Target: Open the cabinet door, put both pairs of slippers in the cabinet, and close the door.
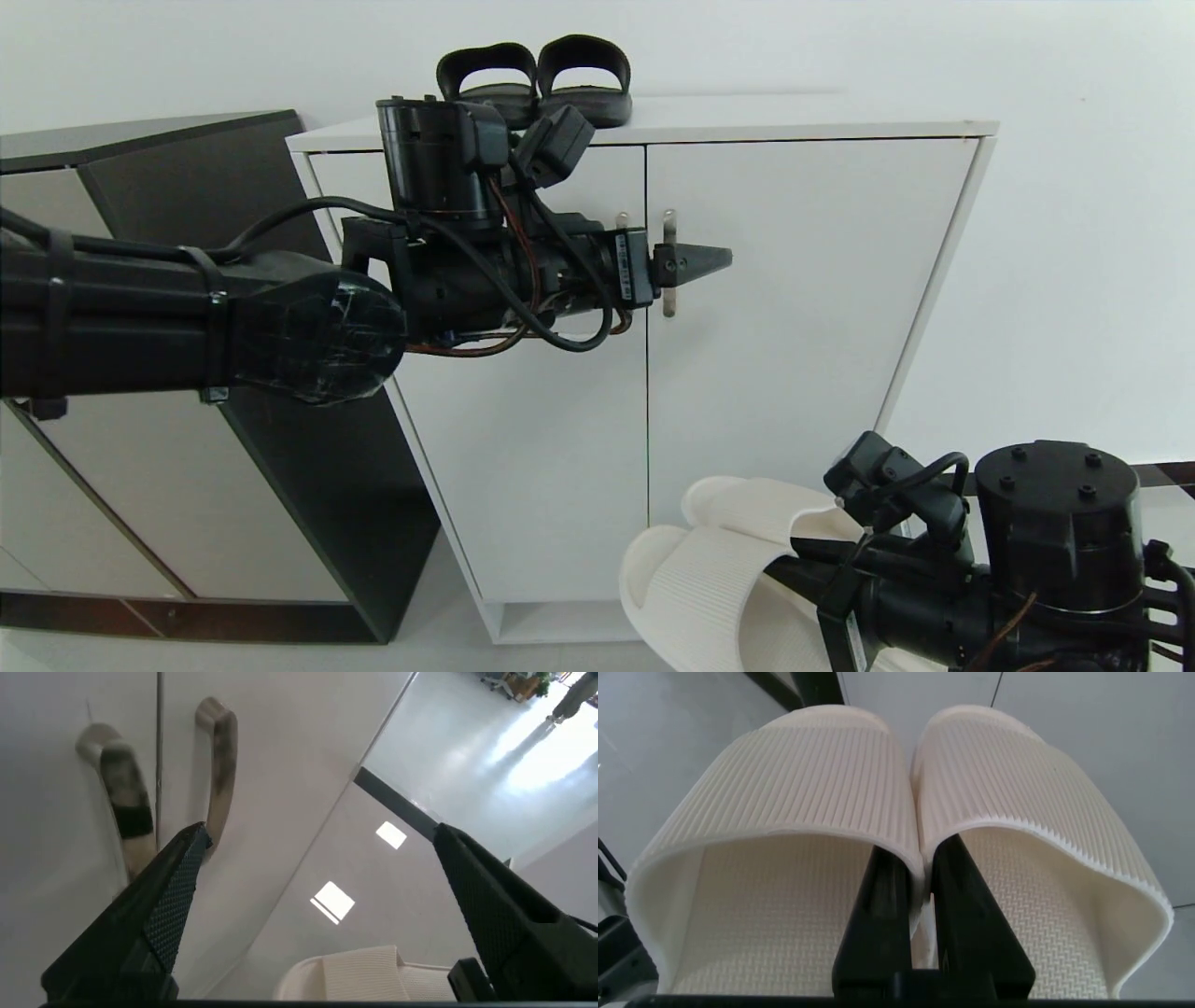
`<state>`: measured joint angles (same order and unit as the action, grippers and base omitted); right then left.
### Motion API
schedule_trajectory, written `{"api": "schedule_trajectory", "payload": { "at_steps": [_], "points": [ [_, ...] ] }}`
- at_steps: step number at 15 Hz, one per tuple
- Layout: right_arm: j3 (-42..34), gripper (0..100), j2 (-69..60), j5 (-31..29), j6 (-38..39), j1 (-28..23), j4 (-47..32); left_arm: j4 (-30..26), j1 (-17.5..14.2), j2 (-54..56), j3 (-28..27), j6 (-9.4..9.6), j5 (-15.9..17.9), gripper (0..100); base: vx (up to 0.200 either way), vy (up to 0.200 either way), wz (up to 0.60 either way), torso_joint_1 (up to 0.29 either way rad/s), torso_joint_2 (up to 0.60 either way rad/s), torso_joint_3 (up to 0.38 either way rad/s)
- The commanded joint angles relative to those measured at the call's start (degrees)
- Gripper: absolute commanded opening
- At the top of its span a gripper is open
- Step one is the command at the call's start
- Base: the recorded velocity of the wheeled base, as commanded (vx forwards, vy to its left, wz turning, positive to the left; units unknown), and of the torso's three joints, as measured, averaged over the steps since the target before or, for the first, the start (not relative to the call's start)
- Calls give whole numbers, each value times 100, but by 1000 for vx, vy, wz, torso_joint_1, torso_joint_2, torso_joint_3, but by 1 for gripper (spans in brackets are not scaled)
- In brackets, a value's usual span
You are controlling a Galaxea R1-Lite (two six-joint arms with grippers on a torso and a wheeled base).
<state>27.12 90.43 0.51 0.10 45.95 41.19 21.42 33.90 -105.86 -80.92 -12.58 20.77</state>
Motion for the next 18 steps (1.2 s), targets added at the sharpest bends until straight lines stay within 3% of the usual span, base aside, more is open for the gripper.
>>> {"api": "schedule_trajectory", "payload": {
  "at_steps": [1,13,14,18],
  "points": [
    [3,0,10,2,-1,2,3,3,2,-128,-91,-16,-3,100,0,0,0,0,0,0],
    [3,0,10,10,8,37,3,3,108,-523,-468,-25,-21,100,0,0,0,0,0,0],
    [-5,0,10,10,8,46,3,3,117,-532,-468,-25,-21,0,0,0,0,0,0,0],
    [-155,0,1,195,-10,108,3,3,117,-488,-433,-16,-21,0,0,0,0,0,0,0]
  ]
}}
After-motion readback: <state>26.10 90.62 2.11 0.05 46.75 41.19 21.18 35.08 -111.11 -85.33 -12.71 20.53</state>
